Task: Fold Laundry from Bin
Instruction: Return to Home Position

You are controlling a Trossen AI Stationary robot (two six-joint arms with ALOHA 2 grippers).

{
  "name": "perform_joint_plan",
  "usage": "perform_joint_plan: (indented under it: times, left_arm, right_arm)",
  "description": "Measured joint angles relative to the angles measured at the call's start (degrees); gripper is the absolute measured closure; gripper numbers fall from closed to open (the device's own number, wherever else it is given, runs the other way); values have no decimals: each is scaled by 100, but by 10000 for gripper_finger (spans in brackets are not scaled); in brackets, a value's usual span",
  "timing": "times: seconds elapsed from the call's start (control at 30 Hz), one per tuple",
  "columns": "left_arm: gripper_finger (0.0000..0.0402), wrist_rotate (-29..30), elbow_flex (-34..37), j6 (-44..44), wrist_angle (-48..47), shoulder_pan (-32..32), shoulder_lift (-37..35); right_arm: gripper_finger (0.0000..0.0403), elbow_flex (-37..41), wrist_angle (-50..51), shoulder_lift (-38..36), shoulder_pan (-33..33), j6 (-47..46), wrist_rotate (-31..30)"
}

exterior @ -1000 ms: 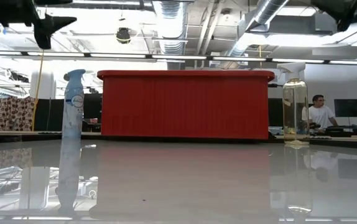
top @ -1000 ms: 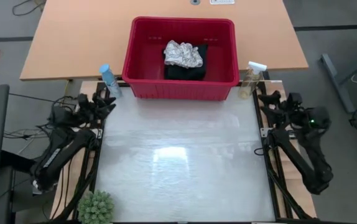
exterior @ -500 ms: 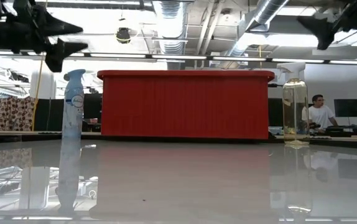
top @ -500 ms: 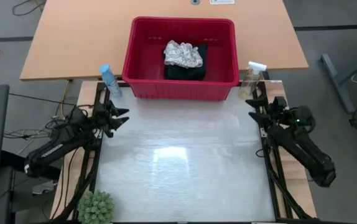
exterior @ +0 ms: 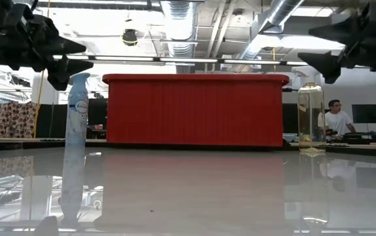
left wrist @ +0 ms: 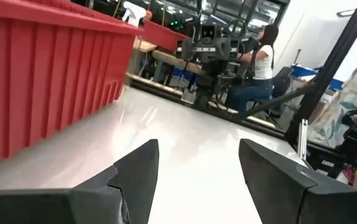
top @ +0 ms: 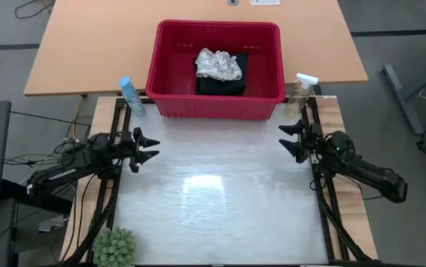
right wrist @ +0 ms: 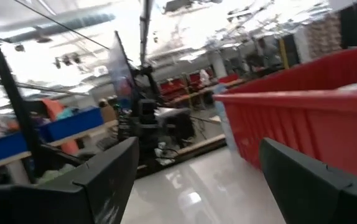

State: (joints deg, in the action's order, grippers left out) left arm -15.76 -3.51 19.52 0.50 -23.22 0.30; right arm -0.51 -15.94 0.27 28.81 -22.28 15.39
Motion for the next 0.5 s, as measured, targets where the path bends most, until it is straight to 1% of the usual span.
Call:
perform_joint_plan:
  times: [0.07,0.13,0.33,0.4,0.5]
  left_arm:
    - [189,10,0,-14,8,18,-5]
    - [189,68,0,-85,-74,19,-6]
    - [189,671,0,-107,-594,40,-2]
    - [189,715,2,-140,-617,109,-2]
    - [189,723,94,-147,-357,330,-3]
  right_arm:
    - [49,0,148,1,-200,144,-348]
    - [49,0,236,4,-360,297,-530]
    - [49,2,295,2,-692,377,-565]
    - [49,2,360,4,-777,381,-591]
    - [49,4,354,2,-875,395,-672]
